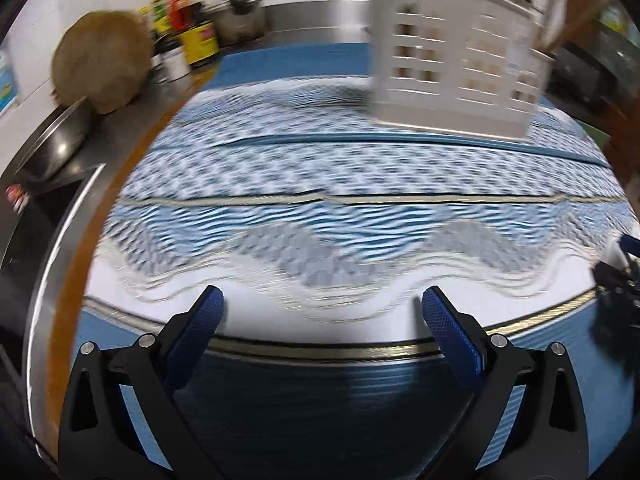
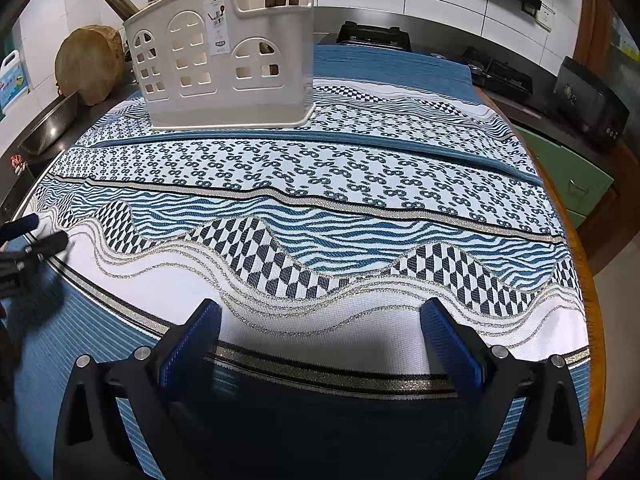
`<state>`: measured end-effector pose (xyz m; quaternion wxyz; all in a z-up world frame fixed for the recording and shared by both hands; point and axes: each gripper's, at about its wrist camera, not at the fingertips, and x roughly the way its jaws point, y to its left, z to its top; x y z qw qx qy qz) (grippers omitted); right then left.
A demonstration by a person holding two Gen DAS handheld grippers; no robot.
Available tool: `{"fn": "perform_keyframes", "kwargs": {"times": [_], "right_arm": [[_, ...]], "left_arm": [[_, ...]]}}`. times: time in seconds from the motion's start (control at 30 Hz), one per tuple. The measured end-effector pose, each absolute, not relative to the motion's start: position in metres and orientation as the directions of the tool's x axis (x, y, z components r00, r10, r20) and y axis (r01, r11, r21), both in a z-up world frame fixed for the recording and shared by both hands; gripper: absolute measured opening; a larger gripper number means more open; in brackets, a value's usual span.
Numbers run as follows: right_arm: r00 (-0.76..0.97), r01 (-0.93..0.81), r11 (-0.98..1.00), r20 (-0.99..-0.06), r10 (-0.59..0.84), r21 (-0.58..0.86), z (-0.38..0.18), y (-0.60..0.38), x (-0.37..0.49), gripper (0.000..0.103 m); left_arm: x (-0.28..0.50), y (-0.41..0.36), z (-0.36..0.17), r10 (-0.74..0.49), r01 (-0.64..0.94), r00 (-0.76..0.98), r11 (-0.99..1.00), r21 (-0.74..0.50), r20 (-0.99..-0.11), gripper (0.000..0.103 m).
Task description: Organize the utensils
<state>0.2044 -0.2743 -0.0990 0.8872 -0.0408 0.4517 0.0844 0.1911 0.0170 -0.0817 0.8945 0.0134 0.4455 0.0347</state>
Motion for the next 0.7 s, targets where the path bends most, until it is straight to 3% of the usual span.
{"fn": "perform_keyframes", "kwargs": {"times": [0.13, 0.27, 0.7], "right_arm": [[0.578, -0.187, 0.982, -0.808, 0.113, 0.004, -0.099, -0.274, 0.204, 0.097], [0.578, -0.187, 0.982, -0.808, 0.113, 0.004, -0.099, -0.274, 0.204, 0.097], [0.578, -0.187, 0.982, -0.808, 0.113, 0.004, -0.099, -0.274, 0.204, 0.097]], "left_arm": [[0.186, 0.037, -0.086, 0.116, -0.115, 0.579, 0.992, 0.06, -0.807, 0.098], [0.172, 0.048, -0.09, 0.071, -0.134, 0.594, 0.991, -0.012, -0.802, 0.098], [0.173, 0.047, -0.092, 0.076, -0.138, 0.594, 0.99, -0.009, -0.801, 0.099]]}}
